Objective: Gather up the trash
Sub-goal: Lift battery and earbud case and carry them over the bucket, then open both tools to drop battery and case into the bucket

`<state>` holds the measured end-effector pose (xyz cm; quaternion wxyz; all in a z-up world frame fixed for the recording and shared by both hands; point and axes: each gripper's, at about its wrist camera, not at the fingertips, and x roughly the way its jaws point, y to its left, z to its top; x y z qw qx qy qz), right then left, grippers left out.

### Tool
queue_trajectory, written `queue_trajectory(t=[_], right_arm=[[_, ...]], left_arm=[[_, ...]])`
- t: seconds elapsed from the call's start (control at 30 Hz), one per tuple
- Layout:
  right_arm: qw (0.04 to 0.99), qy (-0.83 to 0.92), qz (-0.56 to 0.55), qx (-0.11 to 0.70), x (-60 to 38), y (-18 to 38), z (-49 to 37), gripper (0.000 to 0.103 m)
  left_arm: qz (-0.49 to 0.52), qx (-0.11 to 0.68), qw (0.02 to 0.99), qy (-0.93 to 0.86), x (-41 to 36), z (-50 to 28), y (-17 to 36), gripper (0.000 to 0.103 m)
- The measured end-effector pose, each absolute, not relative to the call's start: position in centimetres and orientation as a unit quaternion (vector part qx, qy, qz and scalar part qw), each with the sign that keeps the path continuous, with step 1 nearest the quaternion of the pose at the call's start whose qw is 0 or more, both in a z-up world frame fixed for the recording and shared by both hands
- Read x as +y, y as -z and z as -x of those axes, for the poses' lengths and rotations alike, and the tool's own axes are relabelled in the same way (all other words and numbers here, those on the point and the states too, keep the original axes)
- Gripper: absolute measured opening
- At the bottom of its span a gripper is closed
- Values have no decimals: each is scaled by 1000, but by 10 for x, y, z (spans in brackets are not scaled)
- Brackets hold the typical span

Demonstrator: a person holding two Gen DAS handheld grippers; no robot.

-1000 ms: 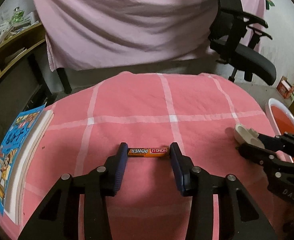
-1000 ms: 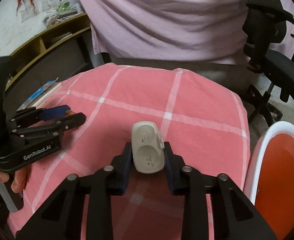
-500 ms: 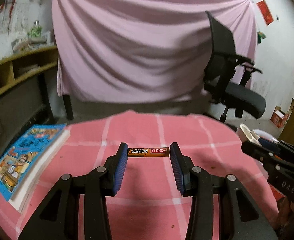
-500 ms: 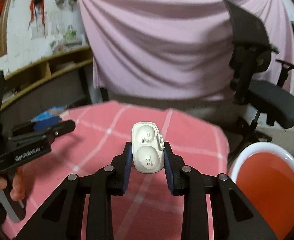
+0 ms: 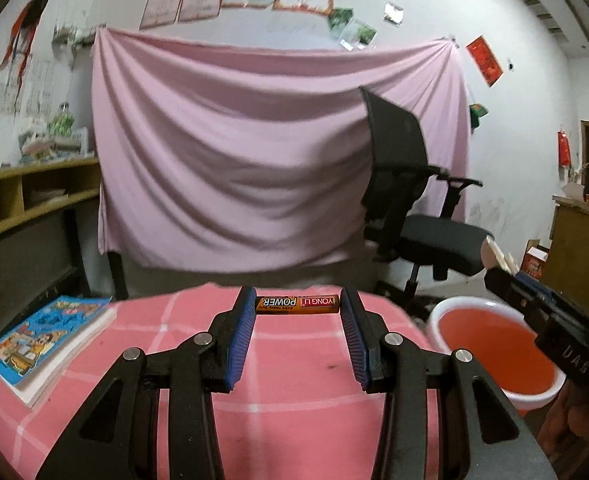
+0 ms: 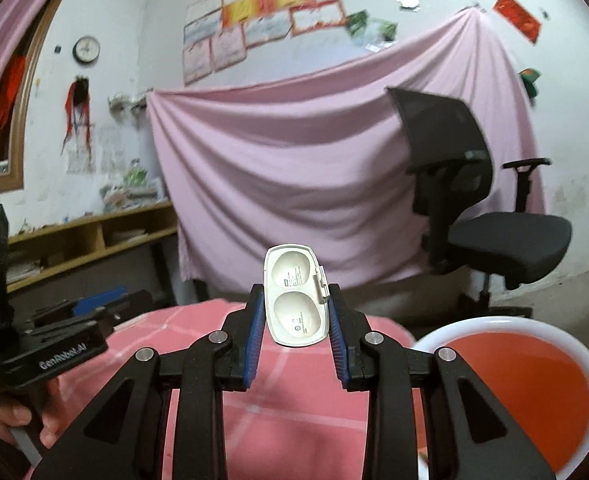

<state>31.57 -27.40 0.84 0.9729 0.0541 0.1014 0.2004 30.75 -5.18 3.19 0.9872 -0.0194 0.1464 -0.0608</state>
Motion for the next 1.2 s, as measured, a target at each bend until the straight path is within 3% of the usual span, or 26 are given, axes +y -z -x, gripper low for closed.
queue_trajectory(t=[0.47, 0.73, 1.2], right_arm=[[980, -121, -141, 66, -371, -20, -305, 27], [976, -81, -186, 84, -420, -11, -304, 27], [960, -45, -227, 157, -462, 10, -318, 28]], left_arm=[[-60, 116, 981, 142, -168, -300, -34, 38], [-90, 120, 972, 182, -221, -311, -24, 38], [-160, 203, 938, 233, -289, -330, 10, 38]])
